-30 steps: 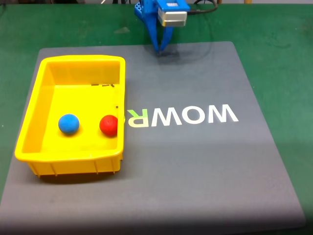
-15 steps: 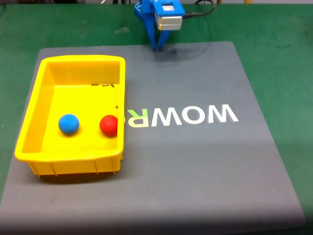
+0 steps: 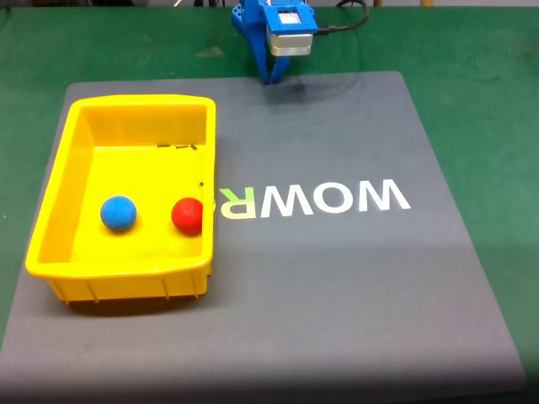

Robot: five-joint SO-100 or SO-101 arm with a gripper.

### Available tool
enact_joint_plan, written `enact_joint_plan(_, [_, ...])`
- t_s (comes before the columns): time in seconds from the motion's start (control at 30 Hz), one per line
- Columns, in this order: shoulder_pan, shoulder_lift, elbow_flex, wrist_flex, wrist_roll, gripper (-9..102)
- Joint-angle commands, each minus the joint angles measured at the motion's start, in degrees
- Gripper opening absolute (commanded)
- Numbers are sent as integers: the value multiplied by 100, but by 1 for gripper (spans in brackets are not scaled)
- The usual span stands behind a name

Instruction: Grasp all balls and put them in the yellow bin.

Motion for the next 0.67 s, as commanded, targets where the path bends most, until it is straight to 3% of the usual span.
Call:
enact_joint_plan(0.0, [62,70,176,53,26,0])
enact_joint_plan(0.63, [70,62,176,53,0,0])
